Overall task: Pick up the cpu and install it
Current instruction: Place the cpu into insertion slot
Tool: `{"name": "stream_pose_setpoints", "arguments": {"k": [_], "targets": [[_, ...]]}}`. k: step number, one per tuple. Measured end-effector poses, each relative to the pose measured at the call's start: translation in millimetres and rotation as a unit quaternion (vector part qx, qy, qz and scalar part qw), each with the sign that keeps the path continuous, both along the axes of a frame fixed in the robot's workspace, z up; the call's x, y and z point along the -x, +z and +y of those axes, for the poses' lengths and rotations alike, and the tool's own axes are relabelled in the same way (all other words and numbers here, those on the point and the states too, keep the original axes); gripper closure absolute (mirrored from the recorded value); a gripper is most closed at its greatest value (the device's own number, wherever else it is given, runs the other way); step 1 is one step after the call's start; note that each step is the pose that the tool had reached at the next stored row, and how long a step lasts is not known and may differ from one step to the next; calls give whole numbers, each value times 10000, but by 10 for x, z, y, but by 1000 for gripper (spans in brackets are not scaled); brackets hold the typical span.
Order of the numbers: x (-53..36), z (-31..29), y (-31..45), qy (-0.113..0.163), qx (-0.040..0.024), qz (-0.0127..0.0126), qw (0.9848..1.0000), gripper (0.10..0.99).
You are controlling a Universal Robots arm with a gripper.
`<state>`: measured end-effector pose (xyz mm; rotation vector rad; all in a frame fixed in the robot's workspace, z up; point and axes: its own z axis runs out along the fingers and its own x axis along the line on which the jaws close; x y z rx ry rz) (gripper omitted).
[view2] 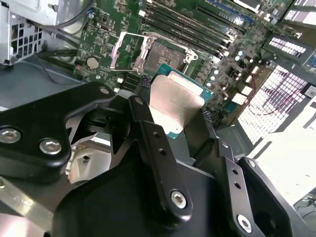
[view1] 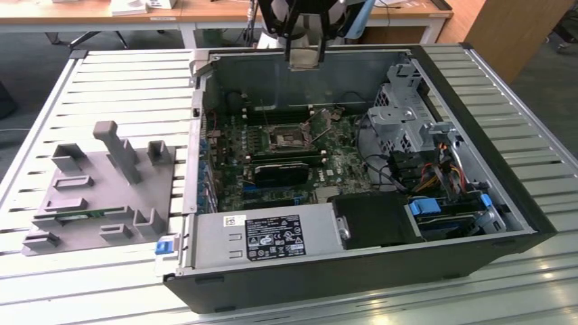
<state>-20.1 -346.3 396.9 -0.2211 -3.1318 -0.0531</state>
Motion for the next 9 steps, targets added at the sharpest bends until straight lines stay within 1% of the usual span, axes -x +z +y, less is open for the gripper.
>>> {"name": "stream_pose_setpoints", "arguments": {"k": [5, 9], "targets": [[0, 1, -5, -256, 0, 0, 9997, 561], [0, 1, -10, -480, 0, 0, 9988, 561]]}}
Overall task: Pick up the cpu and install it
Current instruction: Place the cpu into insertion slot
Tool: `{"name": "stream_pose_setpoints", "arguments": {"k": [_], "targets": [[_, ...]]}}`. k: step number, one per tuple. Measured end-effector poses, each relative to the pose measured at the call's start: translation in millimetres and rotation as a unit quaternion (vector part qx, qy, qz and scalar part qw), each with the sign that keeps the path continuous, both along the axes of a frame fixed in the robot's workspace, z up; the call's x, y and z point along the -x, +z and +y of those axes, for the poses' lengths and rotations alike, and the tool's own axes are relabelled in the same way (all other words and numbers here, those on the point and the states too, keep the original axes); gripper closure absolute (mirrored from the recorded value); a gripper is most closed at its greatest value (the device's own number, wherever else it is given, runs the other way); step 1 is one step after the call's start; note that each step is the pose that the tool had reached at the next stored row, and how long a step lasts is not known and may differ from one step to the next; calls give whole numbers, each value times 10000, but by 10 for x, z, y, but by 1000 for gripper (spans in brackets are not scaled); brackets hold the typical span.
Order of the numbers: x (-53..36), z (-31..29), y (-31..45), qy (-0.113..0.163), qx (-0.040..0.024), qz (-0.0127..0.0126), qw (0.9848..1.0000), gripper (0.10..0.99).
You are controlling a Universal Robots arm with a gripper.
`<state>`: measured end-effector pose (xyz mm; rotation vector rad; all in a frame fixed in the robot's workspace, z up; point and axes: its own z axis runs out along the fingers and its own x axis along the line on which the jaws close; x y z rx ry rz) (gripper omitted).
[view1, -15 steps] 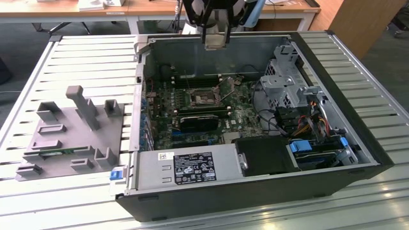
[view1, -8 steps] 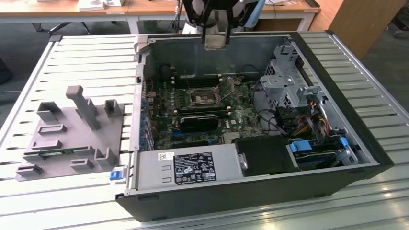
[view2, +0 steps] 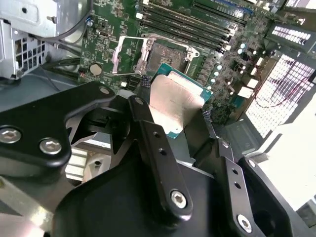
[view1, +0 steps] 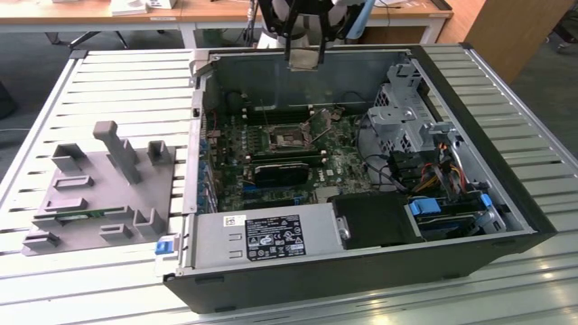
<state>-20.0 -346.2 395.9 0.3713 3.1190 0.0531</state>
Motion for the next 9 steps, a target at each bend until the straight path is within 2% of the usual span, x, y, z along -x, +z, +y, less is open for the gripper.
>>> {"name": "stream_pose_setpoints", "arguments": {"k": [4, 9], "targets": [[0, 0, -5, -266, 0, 0, 9996, 561], [0, 0, -9, -667, -1, 0, 9978, 561]]}}
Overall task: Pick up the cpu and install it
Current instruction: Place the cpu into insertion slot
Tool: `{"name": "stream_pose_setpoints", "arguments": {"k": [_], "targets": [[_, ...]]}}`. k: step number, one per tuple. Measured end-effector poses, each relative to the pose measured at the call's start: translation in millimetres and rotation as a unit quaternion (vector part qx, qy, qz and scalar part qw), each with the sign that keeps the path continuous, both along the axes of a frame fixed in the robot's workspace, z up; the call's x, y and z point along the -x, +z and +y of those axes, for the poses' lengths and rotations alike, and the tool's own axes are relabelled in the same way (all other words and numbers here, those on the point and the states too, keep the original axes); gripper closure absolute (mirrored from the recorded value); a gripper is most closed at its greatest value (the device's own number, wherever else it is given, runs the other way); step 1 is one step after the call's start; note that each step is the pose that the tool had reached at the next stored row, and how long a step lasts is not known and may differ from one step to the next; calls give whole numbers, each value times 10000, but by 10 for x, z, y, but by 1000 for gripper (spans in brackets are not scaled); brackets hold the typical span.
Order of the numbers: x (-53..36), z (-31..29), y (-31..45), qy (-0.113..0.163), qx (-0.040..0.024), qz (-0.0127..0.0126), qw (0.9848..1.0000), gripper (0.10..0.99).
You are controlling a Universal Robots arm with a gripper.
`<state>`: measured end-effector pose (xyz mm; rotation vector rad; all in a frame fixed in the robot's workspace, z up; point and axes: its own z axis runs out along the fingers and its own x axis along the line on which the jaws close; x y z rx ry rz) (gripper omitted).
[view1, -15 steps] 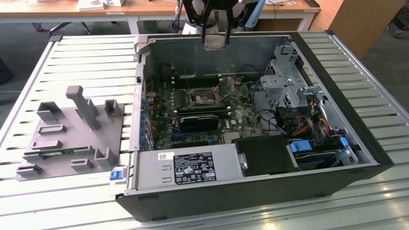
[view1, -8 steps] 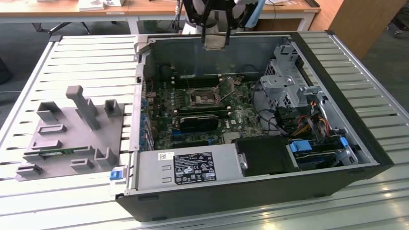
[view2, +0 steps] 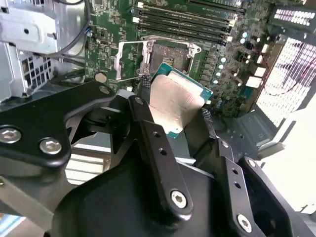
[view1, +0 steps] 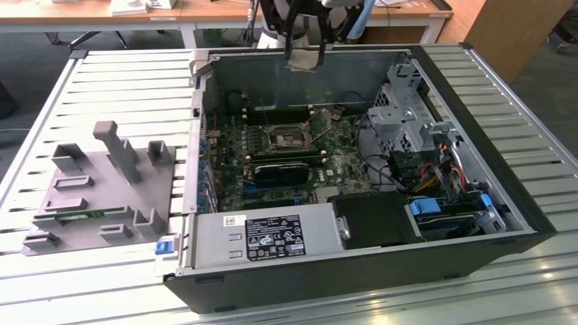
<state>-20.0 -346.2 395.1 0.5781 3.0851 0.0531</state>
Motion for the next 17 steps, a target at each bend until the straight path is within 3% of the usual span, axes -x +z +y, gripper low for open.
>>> {"name": "stream_pose_setpoints", "arguments": {"k": [5, 9, 13, 17], "targets": [[0, 2, -5, -396, 0, 0, 9992, 561], [0, 3, -15, -757, 0, 0, 9971, 561], [0, 2, -25, -1113, 0, 0, 9938, 561], [0, 2, -36, -1477, 0, 0, 9890, 561]]}}
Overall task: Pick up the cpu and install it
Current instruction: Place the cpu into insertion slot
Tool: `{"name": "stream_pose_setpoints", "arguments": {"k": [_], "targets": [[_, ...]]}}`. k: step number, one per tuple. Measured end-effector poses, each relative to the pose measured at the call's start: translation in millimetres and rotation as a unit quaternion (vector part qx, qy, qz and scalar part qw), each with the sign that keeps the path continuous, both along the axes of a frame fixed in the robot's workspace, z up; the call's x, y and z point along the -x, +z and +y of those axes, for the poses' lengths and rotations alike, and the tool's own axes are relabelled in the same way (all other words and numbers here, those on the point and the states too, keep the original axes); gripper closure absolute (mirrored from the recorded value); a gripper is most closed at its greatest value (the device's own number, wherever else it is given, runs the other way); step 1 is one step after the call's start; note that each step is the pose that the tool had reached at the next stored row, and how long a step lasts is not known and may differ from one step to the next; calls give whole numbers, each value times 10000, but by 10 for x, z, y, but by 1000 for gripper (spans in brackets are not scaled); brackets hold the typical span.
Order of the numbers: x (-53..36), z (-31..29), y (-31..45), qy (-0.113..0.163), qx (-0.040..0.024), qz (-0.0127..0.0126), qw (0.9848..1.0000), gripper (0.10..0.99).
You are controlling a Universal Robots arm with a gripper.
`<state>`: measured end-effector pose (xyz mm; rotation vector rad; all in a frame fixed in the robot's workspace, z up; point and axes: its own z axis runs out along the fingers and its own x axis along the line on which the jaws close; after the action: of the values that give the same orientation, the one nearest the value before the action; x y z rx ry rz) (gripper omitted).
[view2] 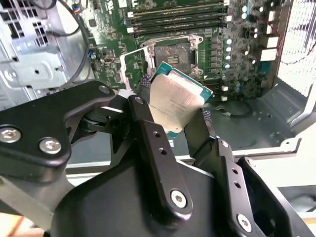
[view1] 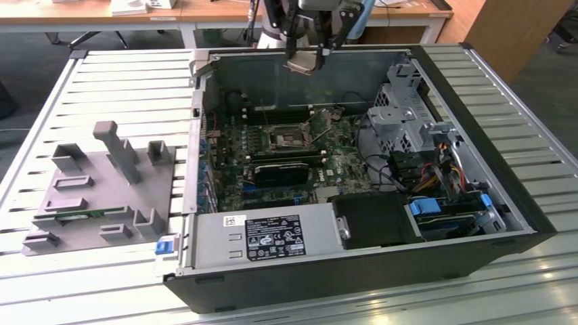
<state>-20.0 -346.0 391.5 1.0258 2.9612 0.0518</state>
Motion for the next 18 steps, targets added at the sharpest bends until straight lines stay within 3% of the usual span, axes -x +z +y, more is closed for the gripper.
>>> {"name": "stream_pose_setpoints", "arguments": {"k": [4, 9, 18], "targets": [[0, 0, -12, -364, 0, 0, 9993, 561], [0, 0, -24, -799, 0, 0, 9968, 561], [4, 0, -44, -1508, 0, 0, 9886, 561]]}}
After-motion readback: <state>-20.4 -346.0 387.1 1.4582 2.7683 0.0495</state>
